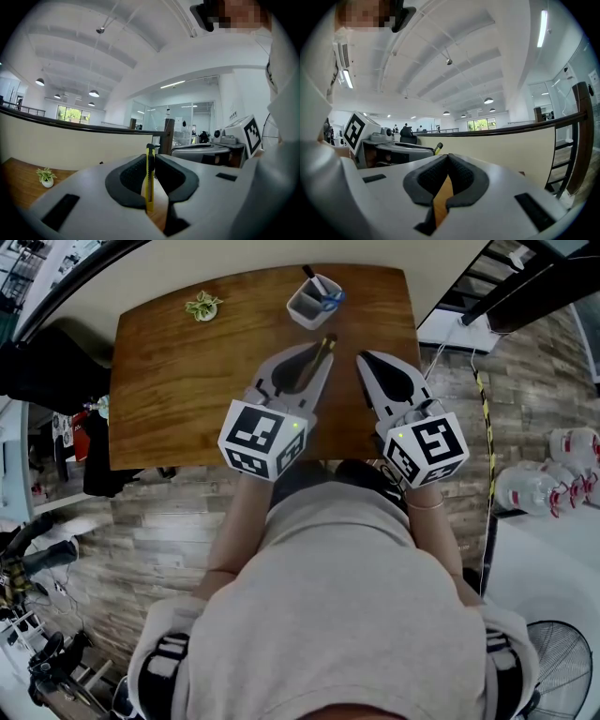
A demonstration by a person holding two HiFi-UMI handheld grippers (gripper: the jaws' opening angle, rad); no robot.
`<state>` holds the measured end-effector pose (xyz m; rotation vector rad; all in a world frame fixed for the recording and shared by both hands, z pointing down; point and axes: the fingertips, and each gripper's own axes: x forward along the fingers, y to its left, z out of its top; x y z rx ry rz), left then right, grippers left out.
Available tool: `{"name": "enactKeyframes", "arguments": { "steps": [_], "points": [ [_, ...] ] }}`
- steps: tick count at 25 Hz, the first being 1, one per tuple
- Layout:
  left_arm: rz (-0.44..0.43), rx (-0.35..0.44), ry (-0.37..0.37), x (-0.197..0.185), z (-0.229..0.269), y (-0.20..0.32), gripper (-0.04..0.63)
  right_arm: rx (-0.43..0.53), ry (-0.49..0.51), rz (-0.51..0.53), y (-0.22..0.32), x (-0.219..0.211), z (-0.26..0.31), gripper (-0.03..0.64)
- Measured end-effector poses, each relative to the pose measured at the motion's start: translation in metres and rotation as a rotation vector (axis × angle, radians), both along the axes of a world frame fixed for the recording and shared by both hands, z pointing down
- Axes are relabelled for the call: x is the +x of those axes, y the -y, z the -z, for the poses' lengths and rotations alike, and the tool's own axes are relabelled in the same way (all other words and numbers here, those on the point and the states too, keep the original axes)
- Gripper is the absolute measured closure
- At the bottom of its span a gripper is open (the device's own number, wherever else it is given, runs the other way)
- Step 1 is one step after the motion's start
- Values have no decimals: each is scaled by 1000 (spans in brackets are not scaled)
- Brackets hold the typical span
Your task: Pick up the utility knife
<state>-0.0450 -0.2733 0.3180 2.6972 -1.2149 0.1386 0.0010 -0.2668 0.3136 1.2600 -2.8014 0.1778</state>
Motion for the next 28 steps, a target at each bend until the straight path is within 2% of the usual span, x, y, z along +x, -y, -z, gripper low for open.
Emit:
{"name": "enactKeyframes", "arguments": {
  "steps": [11, 28],
  "points": [
    [2, -18, 15, 0, -7, 0, 526, -15, 3, 5, -4, 1, -3, 604],
    [2, -36, 1, -1, -13, -4, 526, -26, 7, -6, -7, 1, -11, 604]
  ]
}}
